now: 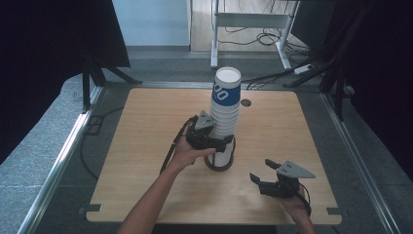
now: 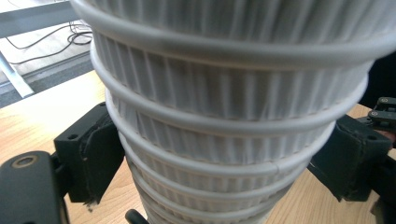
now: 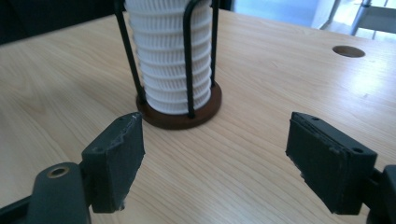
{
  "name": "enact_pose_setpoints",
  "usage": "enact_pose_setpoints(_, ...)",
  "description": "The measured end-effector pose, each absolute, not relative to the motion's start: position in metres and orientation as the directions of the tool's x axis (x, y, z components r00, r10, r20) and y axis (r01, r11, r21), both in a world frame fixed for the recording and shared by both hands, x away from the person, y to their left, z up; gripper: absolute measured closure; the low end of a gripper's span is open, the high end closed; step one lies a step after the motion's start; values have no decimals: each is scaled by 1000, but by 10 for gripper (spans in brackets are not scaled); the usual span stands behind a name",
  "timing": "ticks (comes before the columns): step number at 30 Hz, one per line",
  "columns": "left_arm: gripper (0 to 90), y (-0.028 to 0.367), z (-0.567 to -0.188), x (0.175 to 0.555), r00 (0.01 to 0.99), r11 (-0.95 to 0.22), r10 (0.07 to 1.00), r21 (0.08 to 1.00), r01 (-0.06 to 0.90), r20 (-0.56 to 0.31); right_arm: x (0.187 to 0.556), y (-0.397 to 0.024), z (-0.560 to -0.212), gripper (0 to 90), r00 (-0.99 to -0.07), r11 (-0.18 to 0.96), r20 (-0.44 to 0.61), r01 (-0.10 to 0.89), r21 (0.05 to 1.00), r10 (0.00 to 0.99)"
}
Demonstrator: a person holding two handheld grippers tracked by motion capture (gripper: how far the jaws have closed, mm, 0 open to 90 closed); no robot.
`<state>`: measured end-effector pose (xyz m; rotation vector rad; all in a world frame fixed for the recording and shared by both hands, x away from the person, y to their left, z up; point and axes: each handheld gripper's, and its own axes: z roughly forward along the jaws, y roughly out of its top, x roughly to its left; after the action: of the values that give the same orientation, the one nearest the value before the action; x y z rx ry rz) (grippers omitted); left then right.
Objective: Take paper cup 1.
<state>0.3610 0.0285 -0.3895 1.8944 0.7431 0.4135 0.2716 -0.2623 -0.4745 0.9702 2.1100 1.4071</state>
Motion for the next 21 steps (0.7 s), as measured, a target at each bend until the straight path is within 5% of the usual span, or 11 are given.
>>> enact_pose_setpoints(21,125,29,-391,362,762,-292,646,909,296,-41,286,-260,-414,192,-735,160,72,240,957,674)
